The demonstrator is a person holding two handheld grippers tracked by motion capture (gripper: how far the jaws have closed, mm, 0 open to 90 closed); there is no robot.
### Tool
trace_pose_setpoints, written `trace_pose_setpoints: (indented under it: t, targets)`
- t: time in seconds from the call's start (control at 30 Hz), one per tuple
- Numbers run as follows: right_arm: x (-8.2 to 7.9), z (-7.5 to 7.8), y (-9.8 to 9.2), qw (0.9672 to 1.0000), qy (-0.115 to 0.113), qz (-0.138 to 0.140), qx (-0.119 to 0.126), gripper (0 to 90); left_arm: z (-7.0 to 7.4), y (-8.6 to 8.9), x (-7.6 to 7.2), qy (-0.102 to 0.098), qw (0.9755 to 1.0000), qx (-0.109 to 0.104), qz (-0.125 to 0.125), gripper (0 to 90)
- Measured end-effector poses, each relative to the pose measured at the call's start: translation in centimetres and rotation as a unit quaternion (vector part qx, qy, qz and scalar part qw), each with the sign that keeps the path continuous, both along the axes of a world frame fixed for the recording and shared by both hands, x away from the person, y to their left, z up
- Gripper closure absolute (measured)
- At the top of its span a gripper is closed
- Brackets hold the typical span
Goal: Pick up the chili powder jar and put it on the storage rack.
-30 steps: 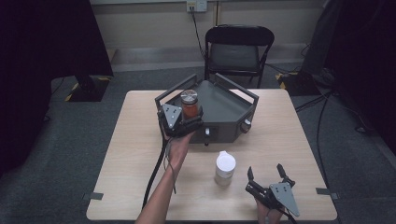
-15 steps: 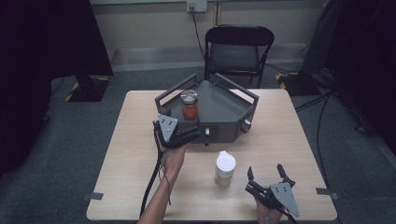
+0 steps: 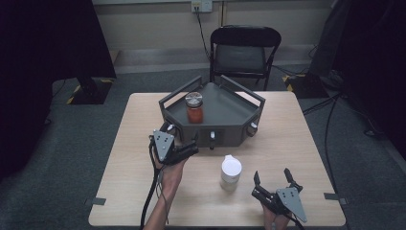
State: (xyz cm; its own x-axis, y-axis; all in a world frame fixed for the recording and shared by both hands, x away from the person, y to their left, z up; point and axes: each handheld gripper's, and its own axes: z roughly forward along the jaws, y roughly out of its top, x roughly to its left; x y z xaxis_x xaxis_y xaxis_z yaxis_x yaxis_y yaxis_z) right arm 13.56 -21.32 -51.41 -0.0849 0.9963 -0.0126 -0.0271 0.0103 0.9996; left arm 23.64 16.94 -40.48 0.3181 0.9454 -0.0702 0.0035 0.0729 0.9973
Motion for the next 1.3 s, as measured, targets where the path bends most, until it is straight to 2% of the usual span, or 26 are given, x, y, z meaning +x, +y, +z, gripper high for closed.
trace_pose_setpoints:
  t: [0.3,0.47,0.53,0.63,0.8,0.97,1.13,1.3]
  targets:
    - [0.0,0.0,0.1,1.0,0.0,-0.001,0.0,0.8,-1.3,0.6,-1.5,0.002,0.9998,0.001,0.018,0.0]
    - [0.0,0.0,0.1,1.0,0.0,-0.002,0.0,0.8,-1.6,1.0,-2.0,0.003,0.9997,0.003,0.024,0.0]
    - [0.0,0.0,0.1,1.0,0.0,-0.002,0.0,0.8,-1.8,1.2,-2.1,0.0,0.9997,-0.003,0.024,0.0]
    - [0.0,0.0,0.1,1.0,0.0,-0.002,0.0,0.8,-2.1,1.3,-2.6,-0.005,0.9996,-0.002,0.026,0.0]
    - [0.0,0.0,0.1,1.0,0.0,-0.002,0.0,0.8,-3.1,1.4,-3.5,-0.012,0.9994,0.001,0.031,0.0]
    - [0.0,0.0,0.1,1.0,0.0,-0.002,0.0,0.8,-4.3,1.6,-4.7,-0.016,0.9989,0.019,0.041,0.0]
    - [0.0,0.0,0.1,1.0,0.0,-0.002,0.0,0.8,-5.3,1.9,-5.5,-0.017,0.9987,0.011,0.046,0.0]
    - [0.0,0.0,0.1,1.0,0.0,-0.002,0.0,0.8,-6.4,2.2,-6.0,-0.021,0.9982,0.011,0.055,0.0]
